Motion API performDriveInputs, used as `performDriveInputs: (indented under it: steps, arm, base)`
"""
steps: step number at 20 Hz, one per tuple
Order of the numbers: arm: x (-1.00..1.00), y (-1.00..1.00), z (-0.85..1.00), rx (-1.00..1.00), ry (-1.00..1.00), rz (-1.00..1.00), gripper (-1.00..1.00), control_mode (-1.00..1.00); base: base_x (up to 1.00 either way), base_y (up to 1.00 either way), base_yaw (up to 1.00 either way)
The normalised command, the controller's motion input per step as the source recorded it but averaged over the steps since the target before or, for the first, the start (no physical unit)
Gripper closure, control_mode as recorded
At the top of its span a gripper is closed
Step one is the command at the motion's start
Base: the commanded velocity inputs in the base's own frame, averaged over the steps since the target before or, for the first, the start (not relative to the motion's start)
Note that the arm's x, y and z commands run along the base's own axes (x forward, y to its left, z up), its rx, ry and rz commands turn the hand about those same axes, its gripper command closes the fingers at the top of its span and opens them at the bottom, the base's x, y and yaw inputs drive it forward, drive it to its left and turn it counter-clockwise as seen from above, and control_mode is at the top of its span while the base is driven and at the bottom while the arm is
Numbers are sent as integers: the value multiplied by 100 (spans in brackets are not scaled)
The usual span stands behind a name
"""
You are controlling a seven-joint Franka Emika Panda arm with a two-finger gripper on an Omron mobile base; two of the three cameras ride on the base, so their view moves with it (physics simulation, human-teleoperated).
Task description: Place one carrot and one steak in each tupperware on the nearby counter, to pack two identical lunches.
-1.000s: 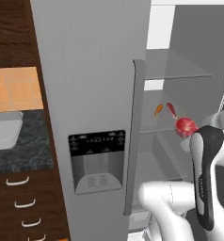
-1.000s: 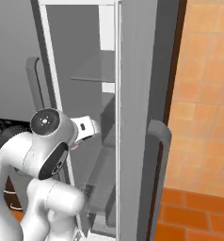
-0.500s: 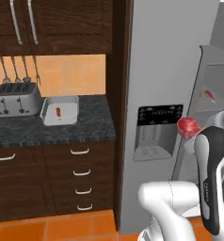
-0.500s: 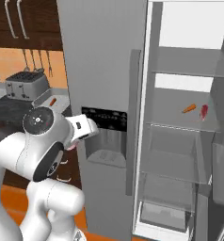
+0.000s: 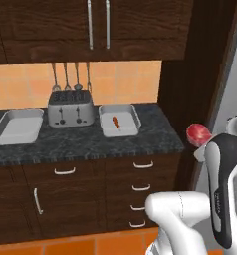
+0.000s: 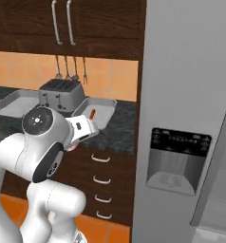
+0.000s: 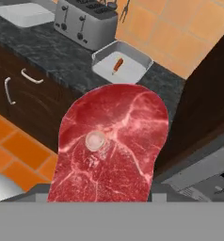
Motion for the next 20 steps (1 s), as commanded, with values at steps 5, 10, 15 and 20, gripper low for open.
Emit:
performDriveInputs:
  steps: [5,10,15,20]
  arm:
    - [0,0,0,0,0,0,100,100]
    - [0,0,0,0,0,0,100,100]
    - [30,-1,-20,-1,0,-5,100,-100]
    - [78,-19,-65,0,10,-9,100,-100]
  base:
    - [100,88,-13]
    - [100,34,-13]
    - [58,0,-8]
    - [0,0,0]
